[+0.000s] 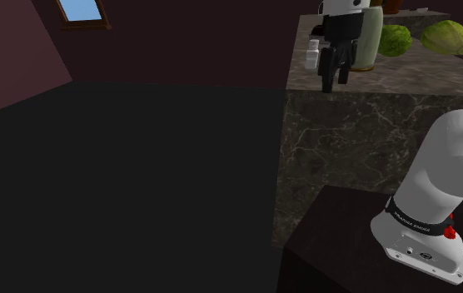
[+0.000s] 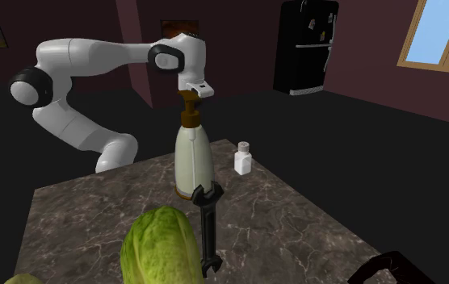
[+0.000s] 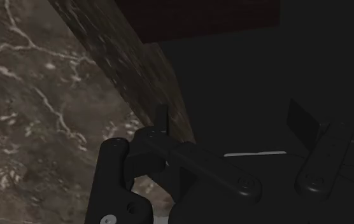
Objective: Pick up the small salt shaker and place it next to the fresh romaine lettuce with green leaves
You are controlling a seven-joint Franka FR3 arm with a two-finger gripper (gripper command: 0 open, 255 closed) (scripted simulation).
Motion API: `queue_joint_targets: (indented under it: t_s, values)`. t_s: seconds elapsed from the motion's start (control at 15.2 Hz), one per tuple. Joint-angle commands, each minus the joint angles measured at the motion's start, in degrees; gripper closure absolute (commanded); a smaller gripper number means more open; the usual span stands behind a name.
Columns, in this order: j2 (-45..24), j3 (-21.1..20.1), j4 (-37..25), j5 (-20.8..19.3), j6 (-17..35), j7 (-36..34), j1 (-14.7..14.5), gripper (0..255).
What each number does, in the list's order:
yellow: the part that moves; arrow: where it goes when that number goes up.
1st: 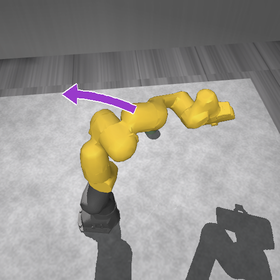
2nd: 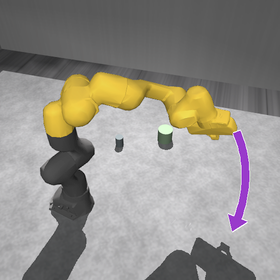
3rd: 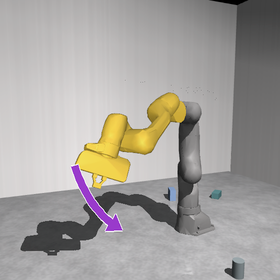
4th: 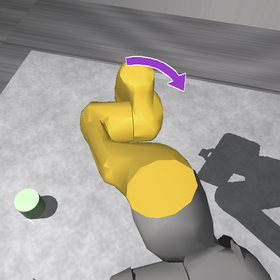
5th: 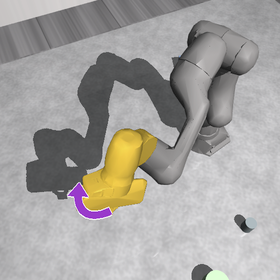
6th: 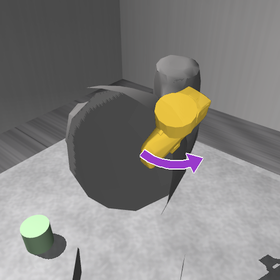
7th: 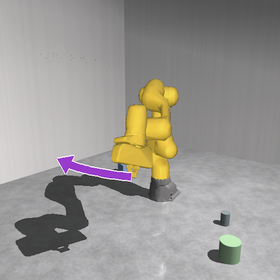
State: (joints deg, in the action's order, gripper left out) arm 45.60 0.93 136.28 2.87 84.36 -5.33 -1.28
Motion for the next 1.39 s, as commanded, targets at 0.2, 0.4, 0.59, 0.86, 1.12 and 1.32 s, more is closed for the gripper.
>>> queue_joint_targets:
  t_s: [0.2,0.4,0.59,0.86,1.12,1.32]
  values:
    - [-3.6,2.8,-3.7,-2.5,0.7,3.2,1.0,0]
    - [-7.5,5.5,-7.9,-4.6,1.3,6.4,1.9,0]
    - [-11.6,8.1,-12.6,-6.1,1.8,9.5,2.5,0]
    - [-17.4,11.5,-19.6,-7.4,2.1,13.8,3.1,0]
    - [-23.8,14.9,-27.6,-7.7,1.9,18.2,3.6,0]
    - [-29.0,17.4,-34.4,-7.2,1.3,21.6,4.0,0]
